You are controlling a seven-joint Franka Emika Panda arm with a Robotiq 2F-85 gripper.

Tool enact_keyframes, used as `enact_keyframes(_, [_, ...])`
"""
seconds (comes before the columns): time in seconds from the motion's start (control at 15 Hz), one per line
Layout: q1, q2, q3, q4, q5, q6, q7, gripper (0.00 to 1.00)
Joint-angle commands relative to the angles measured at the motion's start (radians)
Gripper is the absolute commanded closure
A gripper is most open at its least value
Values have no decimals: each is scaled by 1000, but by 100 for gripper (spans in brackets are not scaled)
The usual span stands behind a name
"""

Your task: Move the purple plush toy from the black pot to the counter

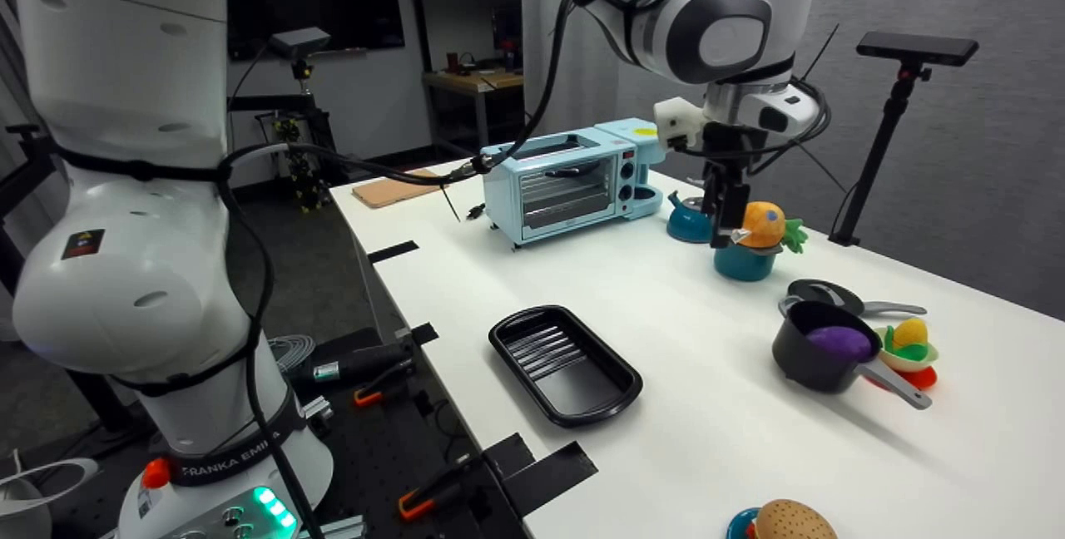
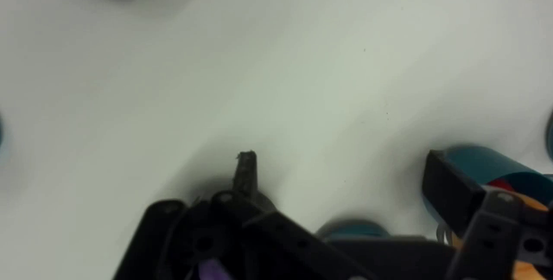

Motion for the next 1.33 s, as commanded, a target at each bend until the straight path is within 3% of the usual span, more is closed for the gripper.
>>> enact_keyframes(0.0, [-19, 147, -27, 205, -15, -43, 37, 0])
enact_keyframes(0.53, [-65, 341, -107, 455, -25, -63, 113, 0])
enact_keyframes(0.93, [-92, 426, -149, 540, -47, -92, 175, 0])
enact_keyframes(1.27, [-101, 459, -137, 563, -44, -114, 169, 0])
